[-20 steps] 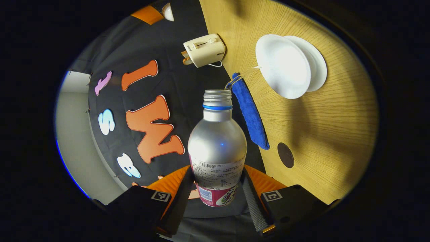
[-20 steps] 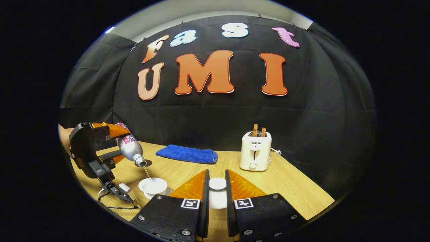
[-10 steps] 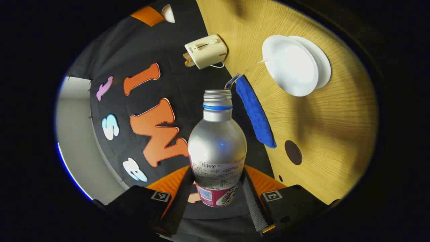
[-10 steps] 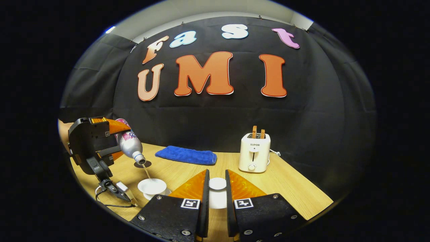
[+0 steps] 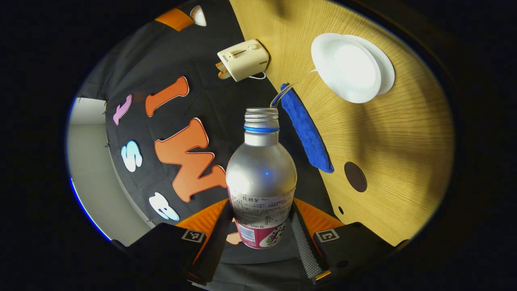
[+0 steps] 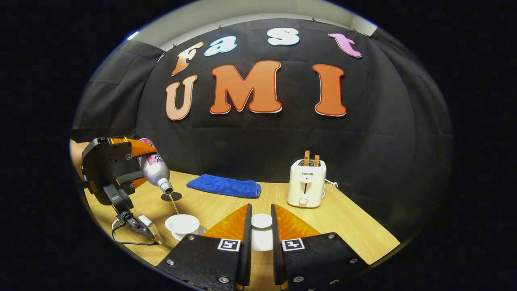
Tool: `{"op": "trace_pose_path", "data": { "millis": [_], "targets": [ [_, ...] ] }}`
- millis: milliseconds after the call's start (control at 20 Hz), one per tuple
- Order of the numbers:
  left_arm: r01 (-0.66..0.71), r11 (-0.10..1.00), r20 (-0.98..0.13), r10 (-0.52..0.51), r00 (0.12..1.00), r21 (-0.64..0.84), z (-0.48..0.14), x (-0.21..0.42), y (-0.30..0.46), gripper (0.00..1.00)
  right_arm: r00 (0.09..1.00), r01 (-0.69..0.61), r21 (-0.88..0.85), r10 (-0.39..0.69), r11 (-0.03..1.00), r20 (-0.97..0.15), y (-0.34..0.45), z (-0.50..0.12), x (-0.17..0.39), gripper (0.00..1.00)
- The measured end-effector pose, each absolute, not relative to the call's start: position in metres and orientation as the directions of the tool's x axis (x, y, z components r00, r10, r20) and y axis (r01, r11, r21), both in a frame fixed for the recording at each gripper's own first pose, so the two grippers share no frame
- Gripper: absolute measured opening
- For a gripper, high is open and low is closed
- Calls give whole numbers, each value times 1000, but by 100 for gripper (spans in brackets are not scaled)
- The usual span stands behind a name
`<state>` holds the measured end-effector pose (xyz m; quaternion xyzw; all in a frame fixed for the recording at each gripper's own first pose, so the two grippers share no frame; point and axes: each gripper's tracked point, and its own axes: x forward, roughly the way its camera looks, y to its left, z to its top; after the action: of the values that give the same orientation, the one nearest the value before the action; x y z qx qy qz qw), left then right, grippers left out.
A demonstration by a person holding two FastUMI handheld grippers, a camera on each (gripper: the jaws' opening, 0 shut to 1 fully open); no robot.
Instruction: Open the teacup lid with one hand, grasp the water bottle and pour water into the teacup with the other hand; after pouring, place the water bottle on the coaster and then close the teacup lid.
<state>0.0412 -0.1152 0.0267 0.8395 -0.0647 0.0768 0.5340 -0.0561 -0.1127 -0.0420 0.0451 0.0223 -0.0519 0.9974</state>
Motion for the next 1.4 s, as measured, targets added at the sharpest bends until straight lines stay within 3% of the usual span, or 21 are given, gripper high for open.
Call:
{"op": "trace_pose_path", "data": {
  "millis": [250, 500, 950, 1050, 1100, 1400],
  "targets": [
    [-197, -448, 206, -29, 978, 872, 27, 41, -114, 82, 994, 104, 90, -101, 990, -39, -112, -39, -56, 23],
    [-196, -487, 207, -31, 978, 851, 24, 42, -114, 87, 994, 100, 94, -96, 991, -44, -112, -40, -53, 23],
    [-195, -537, 207, -38, 978, 821, 21, 41, -119, 82, 995, 96, 94, -93, 991, -35, -113, -38, -55, 23],
    [-204, -544, 213, -47, 976, 814, 21, 39, -120, 87, 995, 95, 97, -92, 991, -33, -114, -37, -55, 23],
    [-207, -549, 215, -50, 975, 810, 22, 38, -122, 82, 995, 97, 97, -94, 991, -33, -115, -37, -55, 23],
    [-216, -566, 221, -60, 973, 795, 30, 38, -129, 82, 995, 96, 94, -93, 991, -30, -115, -37, -57, 23]
  ]
}}
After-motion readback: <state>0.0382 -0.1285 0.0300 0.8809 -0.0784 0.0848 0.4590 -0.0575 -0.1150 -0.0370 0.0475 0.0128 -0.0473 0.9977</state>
